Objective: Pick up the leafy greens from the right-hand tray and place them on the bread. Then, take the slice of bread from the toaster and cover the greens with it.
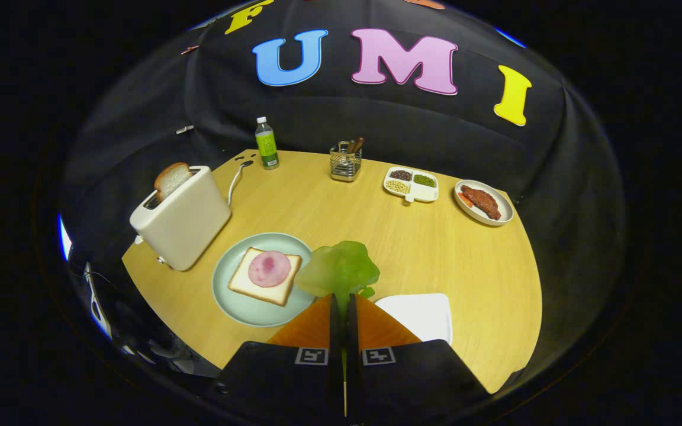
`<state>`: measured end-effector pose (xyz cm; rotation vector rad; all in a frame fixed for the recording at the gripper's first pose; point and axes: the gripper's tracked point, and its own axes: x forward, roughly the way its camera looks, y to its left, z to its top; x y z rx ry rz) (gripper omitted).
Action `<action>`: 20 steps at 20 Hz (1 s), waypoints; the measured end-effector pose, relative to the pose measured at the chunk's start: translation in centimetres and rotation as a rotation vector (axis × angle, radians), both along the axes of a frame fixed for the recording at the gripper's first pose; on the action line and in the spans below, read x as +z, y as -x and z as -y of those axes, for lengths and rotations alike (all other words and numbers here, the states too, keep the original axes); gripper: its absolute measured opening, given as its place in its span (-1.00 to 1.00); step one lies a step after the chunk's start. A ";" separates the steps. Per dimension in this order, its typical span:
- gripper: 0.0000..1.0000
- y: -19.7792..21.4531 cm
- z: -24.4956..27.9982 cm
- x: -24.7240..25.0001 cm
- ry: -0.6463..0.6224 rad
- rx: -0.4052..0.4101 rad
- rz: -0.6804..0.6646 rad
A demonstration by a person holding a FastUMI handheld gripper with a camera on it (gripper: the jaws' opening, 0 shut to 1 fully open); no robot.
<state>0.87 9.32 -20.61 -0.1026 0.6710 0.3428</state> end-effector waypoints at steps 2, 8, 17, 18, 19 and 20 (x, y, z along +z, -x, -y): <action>-0.88 0.2 -2.3 0.4 -0.006 0.028 0.007; -0.87 0.3 -8.5 -0.8 0.023 0.132 0.011; -0.82 -2.2 -12.2 -4.3 0.112 0.176 -0.020; -0.77 -2.3 -12.4 -4.7 0.114 0.178 -0.030; -0.77 -2.3 -12.6 -4.8 0.114 0.176 -0.039; -0.72 -2.5 -12.7 -5.1 0.112 0.174 -0.047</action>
